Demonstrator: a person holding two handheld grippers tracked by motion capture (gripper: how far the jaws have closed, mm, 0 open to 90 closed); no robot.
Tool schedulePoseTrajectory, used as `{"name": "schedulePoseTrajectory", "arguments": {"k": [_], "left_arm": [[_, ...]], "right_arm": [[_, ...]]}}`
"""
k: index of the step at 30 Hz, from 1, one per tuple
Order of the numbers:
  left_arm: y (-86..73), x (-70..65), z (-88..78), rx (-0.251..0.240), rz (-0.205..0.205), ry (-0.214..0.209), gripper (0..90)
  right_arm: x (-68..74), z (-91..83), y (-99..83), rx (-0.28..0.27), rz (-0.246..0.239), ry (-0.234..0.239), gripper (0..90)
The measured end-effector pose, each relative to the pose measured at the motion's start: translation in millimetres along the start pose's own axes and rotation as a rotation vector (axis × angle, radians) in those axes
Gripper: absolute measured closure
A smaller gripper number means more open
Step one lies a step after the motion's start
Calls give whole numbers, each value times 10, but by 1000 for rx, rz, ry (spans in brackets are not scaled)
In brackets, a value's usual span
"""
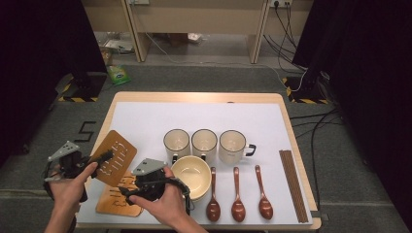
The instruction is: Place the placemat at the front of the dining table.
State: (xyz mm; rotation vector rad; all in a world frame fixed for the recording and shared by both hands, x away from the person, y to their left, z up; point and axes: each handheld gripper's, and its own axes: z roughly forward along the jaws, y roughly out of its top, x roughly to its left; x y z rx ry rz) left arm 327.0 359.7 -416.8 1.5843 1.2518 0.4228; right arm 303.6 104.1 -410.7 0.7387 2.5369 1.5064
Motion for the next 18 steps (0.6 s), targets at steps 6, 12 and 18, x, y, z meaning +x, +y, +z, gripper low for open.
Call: {"name": "schedulePoseTrajectory", "arguments": {"k": [6,12,18], "left_arm": [[26,2,31,-4,1,-1,862],[63,-9,64,-9,1,-5,862],[114,-17,97,-9,10,-4,862]], "right_arm": [[-42,-53,34,-12,2,-11,266],[-82,-107,51,-31,2,-27,266],[-115,-174,71,-43,12,-40,266]]}}
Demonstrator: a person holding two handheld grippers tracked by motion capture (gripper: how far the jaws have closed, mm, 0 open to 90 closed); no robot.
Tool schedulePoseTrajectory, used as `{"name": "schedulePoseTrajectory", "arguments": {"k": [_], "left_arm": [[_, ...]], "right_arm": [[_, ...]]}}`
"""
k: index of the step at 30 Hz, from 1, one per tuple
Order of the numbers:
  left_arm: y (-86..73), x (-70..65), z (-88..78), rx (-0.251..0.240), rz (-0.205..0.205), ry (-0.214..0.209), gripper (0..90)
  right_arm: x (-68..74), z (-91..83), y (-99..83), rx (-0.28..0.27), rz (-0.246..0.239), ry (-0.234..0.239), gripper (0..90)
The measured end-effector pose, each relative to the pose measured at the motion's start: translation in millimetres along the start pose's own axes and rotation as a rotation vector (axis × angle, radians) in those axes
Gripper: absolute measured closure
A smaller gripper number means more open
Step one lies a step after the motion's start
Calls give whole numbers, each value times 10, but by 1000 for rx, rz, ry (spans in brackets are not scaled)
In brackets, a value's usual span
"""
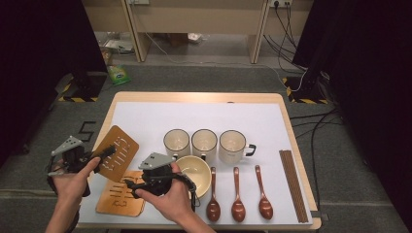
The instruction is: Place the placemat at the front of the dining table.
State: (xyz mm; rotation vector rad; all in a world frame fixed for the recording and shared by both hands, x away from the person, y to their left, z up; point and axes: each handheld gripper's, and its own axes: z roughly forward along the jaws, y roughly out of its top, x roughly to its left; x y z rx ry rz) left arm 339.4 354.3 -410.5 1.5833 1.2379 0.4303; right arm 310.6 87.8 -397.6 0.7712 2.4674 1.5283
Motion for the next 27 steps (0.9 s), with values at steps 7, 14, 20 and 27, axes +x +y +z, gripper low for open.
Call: {"name": "schedulePoseTrajectory", "arguments": {"k": [7,14,20,27], "left_arm": [[25,15,60,1,-5,-1,862],[50,36,109,0,-10,2,862],[57,57,139,-5,-15,5,862],[75,74,176,-2,-16,11,862]], "right_arm": [[-47,-76,18,-9,3,-12,266],[-95,-153,38,-21,8,-27,266],[-126,-218,46,-31,1,-41,266],[-138,-254,51,-36,5,-45,266]]}}
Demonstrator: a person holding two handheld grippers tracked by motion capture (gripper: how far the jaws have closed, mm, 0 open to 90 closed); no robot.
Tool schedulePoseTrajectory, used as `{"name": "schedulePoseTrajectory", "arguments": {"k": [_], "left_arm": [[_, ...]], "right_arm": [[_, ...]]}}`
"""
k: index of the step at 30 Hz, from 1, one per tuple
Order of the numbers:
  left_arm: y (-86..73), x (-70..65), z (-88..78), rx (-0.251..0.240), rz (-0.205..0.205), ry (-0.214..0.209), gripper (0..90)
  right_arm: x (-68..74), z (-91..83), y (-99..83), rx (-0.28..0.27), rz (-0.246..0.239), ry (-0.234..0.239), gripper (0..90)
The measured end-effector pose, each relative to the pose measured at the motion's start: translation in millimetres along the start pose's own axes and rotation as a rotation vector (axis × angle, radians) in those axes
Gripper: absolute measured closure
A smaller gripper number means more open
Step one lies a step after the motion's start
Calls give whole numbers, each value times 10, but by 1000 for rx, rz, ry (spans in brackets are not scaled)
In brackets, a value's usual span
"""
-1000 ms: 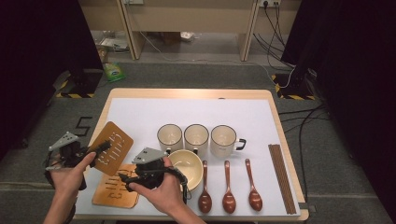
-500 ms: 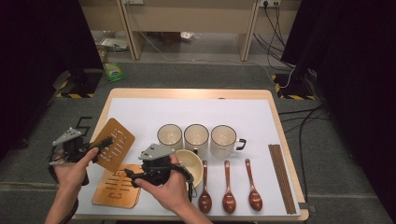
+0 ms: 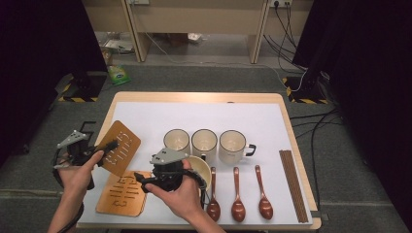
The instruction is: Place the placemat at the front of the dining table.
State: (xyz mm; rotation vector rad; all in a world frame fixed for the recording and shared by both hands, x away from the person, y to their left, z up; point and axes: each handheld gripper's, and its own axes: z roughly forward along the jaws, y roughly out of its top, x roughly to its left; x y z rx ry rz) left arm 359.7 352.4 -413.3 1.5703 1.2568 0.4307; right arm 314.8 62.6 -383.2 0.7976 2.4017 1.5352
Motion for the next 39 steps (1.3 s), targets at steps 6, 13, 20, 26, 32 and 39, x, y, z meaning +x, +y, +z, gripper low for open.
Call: {"name": "schedulePoseTrajectory", "arguments": {"k": [6,13,20,26,32,39], "left_arm": [[31,9,38,1,2,2,862],[59,25,97,0,-3,3,862],[85,46,148,-1,-6,5,862],[101,71,193,-2,-6,10,862],[107,90,260,-1,-17,8,862],[131,88,336,1,-14,13,862]], "right_arm": [[-23,-35,6,-2,-1,-7,265],[-57,-97,12,-7,5,-17,265],[-111,-166,19,-12,8,-33,265],[-155,-230,16,-19,13,-49,265],[-202,-290,6,-28,13,-62,265],[-269,-373,-20,-30,23,-78,265]]}}
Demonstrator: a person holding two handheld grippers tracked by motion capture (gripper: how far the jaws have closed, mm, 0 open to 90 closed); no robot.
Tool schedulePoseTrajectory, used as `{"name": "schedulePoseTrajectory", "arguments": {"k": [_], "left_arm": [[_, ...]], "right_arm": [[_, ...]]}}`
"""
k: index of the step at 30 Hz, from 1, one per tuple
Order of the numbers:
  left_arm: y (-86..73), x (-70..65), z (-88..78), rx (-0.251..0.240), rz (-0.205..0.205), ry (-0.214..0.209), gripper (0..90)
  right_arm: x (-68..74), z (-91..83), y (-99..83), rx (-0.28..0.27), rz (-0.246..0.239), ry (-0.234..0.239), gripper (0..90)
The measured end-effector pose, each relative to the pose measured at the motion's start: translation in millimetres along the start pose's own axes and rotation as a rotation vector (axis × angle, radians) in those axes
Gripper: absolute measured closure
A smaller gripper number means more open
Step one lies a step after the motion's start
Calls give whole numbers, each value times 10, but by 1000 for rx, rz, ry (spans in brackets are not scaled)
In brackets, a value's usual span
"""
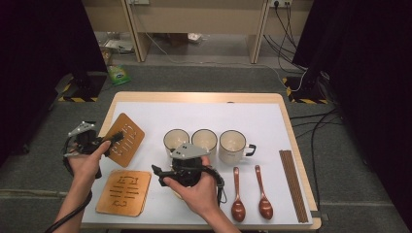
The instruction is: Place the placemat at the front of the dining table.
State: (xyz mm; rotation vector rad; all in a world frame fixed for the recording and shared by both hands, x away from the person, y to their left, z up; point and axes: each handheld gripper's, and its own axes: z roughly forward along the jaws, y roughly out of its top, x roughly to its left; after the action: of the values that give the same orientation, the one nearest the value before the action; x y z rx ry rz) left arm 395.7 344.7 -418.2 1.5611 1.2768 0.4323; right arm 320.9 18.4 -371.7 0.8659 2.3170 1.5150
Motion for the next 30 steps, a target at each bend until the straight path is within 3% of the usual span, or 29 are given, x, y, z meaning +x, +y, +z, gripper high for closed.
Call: {"name": "schedulePoseTrajectory", "arguments": {"k": [30], "left_arm": [[132,4,287,-11,11,15,862]], "right_arm": [[-231,-274,-107,-22,35,-62,264]]}}
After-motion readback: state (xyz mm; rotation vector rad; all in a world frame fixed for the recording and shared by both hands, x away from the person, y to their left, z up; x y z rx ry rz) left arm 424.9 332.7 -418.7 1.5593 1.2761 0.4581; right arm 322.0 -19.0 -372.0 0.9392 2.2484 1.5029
